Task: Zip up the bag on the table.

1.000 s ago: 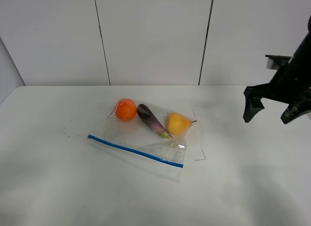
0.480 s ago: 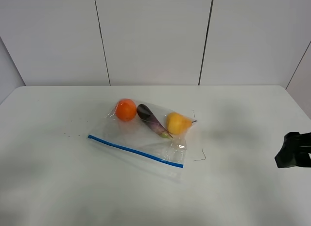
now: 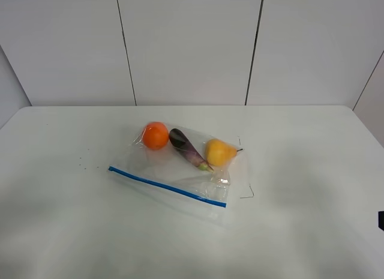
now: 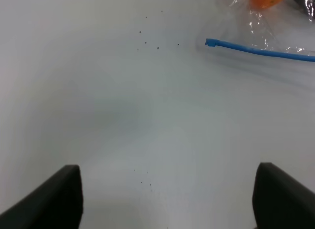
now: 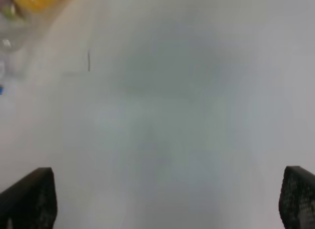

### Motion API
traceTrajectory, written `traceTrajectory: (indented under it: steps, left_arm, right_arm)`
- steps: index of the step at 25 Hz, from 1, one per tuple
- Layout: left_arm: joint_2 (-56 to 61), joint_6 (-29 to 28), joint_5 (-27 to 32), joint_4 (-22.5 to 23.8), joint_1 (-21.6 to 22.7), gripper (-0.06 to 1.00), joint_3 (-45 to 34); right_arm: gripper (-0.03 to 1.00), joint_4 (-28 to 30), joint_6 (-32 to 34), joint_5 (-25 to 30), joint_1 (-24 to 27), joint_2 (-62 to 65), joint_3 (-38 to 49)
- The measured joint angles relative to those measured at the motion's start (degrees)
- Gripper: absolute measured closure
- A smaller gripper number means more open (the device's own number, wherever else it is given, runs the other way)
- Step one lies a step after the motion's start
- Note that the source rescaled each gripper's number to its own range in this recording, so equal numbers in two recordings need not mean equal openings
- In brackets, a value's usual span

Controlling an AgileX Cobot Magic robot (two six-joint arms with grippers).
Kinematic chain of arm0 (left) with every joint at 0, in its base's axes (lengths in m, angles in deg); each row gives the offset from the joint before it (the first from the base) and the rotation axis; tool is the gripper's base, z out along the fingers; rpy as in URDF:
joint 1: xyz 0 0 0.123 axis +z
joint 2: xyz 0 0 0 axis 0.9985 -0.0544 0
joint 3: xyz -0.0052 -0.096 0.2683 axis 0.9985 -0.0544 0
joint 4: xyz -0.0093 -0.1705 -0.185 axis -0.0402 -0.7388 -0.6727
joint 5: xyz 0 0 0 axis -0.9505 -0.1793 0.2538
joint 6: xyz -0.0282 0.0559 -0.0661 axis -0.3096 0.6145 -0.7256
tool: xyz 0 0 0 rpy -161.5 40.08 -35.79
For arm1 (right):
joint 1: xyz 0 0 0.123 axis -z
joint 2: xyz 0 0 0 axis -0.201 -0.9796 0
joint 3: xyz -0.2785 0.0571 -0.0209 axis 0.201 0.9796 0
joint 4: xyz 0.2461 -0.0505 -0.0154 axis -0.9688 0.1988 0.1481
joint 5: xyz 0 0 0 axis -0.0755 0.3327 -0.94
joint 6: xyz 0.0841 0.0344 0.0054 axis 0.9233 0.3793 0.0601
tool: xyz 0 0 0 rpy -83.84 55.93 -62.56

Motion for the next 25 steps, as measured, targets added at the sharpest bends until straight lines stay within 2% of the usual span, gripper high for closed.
traceTrajectory:
  steps: [9,14,25]
  left_arm:
    - [0.00,0.00,0.00,0.00,0.00,-0.05,0.00]
    - [0.00,0.05,0.00,0.00,0.00,-0.05,0.00]
    - [0.00,0.05,0.00,0.00,0.00,-0.05,0.00]
  right_arm:
    - [-0.03,-0.01,0.00,-0.05,0.00,6.18,0.02]
    - [-0.03,-0.18,0.00,-0.05,2.82,6.91,0.02]
    - [-0.03,-0.20,0.00,-0.24,2.89,16.09,0.06]
